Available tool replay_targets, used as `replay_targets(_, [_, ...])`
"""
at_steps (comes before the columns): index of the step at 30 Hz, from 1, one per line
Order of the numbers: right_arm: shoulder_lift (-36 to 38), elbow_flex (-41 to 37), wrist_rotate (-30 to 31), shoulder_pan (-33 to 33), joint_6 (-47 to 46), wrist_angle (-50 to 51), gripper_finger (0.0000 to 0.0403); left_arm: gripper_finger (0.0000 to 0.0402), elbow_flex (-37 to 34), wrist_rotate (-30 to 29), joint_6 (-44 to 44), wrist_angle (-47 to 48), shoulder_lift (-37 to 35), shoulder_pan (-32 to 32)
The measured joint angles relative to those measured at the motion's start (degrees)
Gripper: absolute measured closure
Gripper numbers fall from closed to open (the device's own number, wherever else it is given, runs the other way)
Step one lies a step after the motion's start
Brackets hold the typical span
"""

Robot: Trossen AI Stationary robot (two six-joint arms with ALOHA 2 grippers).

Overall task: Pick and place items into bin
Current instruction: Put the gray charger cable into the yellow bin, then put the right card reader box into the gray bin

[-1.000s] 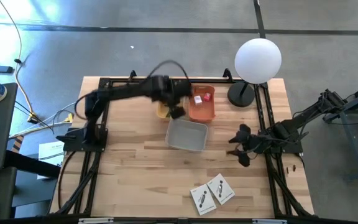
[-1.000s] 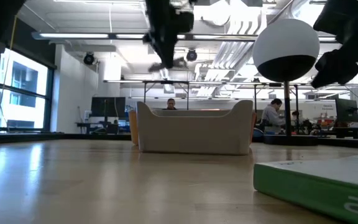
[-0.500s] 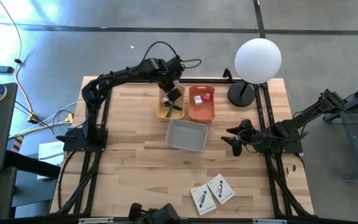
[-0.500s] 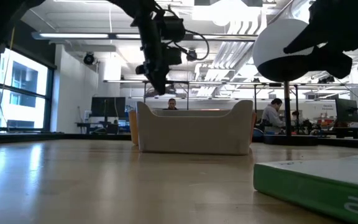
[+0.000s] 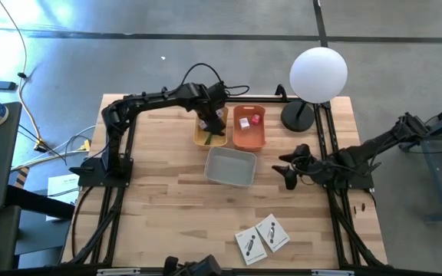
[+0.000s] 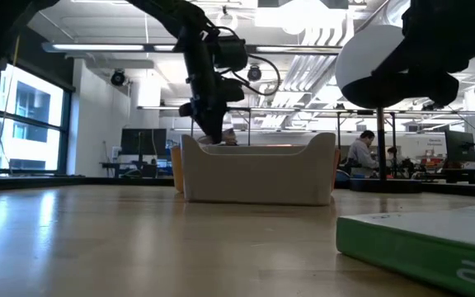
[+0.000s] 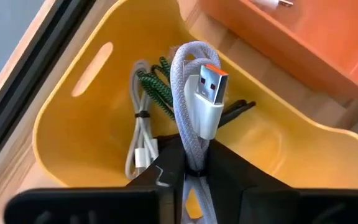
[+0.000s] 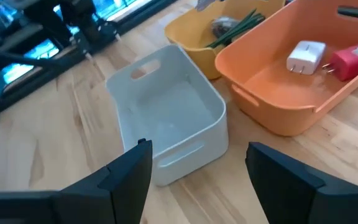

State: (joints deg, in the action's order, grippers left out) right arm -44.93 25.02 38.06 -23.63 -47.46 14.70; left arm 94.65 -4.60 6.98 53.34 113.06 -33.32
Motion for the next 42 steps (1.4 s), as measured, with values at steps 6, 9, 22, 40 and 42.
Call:
replay_targets(6, [0.0,0.0,-5.43,1.24,1.44,0.02,0.0155,0.0312,0.0,-2.47,4.43,-0.08,0.0,-0.04])
replay_targets(9, [0.0,0.0,-7.02,1.23,2.33,0.02,0.0155,0.0281,0.0,-2.47,4.83,-0.41,0.0,-0.04])
replay_targets(22, [0.0,0.0,-12.14,1.11,4.48,1.62,0.0155,0.0182,5.34,5.71,-14.52,-3.1,-0.39,4.8])
replay_targets(40, [0.0,0.0,-19.94,1.11,4.93,11.38,0.0155,0.0225,13.4,11.25,-26.92,1.68,-0.48,27.25])
replay_targets(42, [0.0,0.0,-21.26,1.11,5.5,12.55,0.0155,0.0228,13.4,11.26,-27.15,1.7,-0.48,30.43])
